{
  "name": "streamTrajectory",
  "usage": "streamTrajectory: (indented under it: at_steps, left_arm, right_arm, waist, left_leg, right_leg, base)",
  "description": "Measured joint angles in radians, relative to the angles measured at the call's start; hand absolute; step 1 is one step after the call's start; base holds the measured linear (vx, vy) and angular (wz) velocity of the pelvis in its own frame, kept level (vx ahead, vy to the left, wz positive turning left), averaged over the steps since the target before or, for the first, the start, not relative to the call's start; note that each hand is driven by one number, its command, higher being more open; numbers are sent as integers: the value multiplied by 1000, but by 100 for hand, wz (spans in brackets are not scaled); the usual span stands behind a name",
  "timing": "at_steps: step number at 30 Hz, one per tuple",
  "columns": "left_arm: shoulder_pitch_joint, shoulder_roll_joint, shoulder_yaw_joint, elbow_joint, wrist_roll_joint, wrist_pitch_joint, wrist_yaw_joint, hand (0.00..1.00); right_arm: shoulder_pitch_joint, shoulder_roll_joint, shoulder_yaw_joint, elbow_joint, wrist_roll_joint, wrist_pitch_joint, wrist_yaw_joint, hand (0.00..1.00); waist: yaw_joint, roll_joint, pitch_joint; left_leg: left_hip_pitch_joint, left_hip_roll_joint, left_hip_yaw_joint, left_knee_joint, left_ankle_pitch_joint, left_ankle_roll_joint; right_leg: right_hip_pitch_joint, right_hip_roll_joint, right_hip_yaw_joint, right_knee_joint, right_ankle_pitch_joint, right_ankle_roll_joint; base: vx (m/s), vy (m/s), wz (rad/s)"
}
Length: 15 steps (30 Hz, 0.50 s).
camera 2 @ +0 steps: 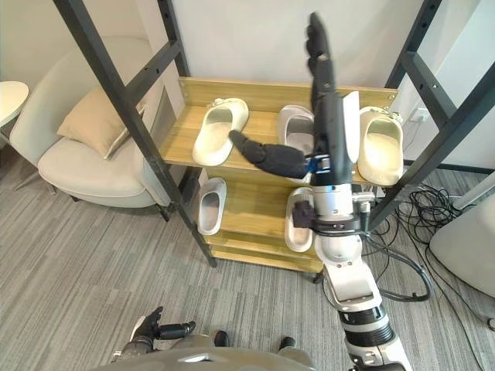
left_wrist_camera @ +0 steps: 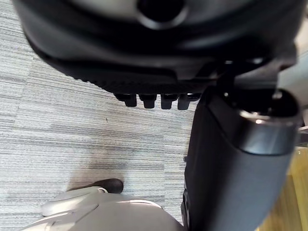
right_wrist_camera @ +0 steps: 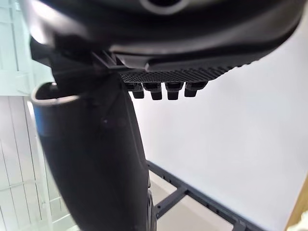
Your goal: Organize the slippers on the shoe rack
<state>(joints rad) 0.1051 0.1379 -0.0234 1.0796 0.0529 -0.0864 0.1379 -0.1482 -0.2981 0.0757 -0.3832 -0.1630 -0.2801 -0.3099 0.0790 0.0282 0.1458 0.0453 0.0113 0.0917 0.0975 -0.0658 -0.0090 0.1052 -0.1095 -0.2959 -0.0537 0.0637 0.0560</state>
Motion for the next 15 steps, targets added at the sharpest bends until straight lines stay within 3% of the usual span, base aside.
streamTrajectory:
  at_steps: [8,15]
  left_arm:
    - [6,0,2,-6,0,0,-10,100]
    - [10,3,9,-8,0,-1,-18,100]
  right_arm:
    - [-88,-109,-55,13,-116,21,-35,100]
    - [-175,-195,-55,145,-153,49,-45,100]
  waist:
    - [-7,-1,0]
    - [-7,-10,-5]
  left_leg:
    - [-4,-1,-5,-4,0,3]
    - [-18,-2,-7,-5,1,7]
  right_leg:
    - [-4,1,0,-3,0,1]
    - [-20,1,0,-2,0,1]
  base:
    - [0,0,0]
    - [0,0,0]
